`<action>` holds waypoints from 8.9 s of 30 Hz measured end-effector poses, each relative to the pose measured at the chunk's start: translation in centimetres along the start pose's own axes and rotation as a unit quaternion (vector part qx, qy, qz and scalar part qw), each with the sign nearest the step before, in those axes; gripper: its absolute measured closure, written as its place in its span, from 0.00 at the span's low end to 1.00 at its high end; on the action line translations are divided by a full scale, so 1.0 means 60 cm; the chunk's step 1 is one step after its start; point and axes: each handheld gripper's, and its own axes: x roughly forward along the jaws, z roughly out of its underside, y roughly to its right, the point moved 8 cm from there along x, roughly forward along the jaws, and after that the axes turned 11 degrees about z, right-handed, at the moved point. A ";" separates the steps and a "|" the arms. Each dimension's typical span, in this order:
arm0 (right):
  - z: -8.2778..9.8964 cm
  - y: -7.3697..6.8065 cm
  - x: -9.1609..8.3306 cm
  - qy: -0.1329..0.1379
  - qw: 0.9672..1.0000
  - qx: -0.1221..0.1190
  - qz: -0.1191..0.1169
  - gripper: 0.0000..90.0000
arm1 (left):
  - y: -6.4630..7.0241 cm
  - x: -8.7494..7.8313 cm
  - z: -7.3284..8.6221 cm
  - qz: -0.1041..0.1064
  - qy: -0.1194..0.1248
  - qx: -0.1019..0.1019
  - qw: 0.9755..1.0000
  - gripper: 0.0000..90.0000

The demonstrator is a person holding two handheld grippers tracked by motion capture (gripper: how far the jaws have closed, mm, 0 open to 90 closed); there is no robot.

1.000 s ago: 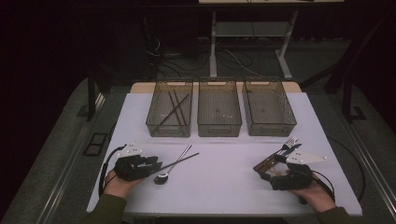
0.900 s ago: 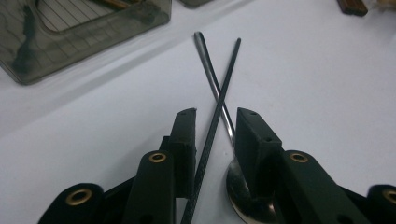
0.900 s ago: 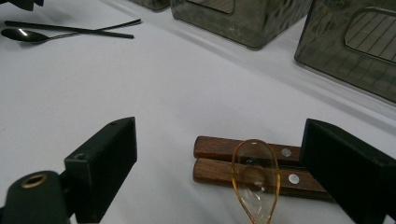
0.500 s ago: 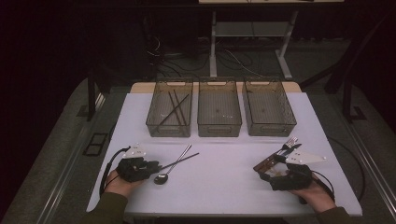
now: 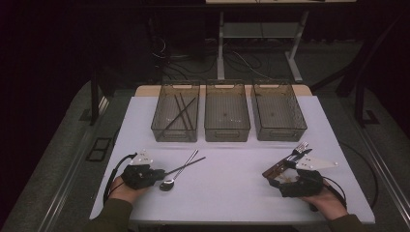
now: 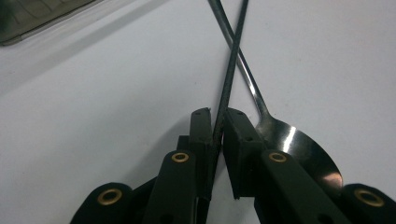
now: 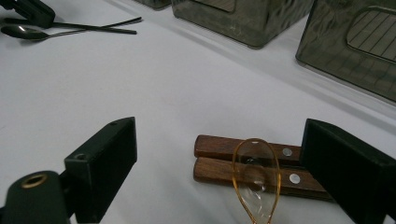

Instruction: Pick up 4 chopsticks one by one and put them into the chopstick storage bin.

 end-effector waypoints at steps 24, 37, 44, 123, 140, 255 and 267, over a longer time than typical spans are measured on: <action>0.001 -0.001 0.000 -0.004 1.000 0.000 -0.002 0.12 | 0.003 -0.003 -0.005 0.000 -0.008 0.014 1.000 0.95; 0.000 -0.002 -0.001 -0.002 1.000 -0.001 -0.001 0.12 | 0.011 -0.010 -0.018 -0.002 0.005 0.007 1.000 0.95; 0.000 -0.002 -0.001 -0.003 1.000 -0.001 -0.002 0.12 | 0.015 -0.016 -0.028 0.005 0.015 0.001 1.000 0.95; 0.000 0.002 0.002 -0.004 1.000 0.008 0.001 0.12 | -0.072 -0.041 -0.215 -0.028 0.148 -0.027 0.988 0.95; -0.001 0.001 0.001 -0.001 1.000 0.010 -0.002 0.12 | -0.124 -0.031 -0.290 -0.050 0.155 -0.031 0.986 0.95; -0.001 0.000 -0.001 0.000 1.000 0.012 -0.003 0.12 | -0.048 0.148 -0.165 -0.017 -0.031 -0.002 0.999 0.99; -0.001 -0.001 -0.001 0.000 1.000 0.013 -0.003 0.12 | -0.029 0.157 -0.168 0.011 -0.033 0.000 0.999 0.99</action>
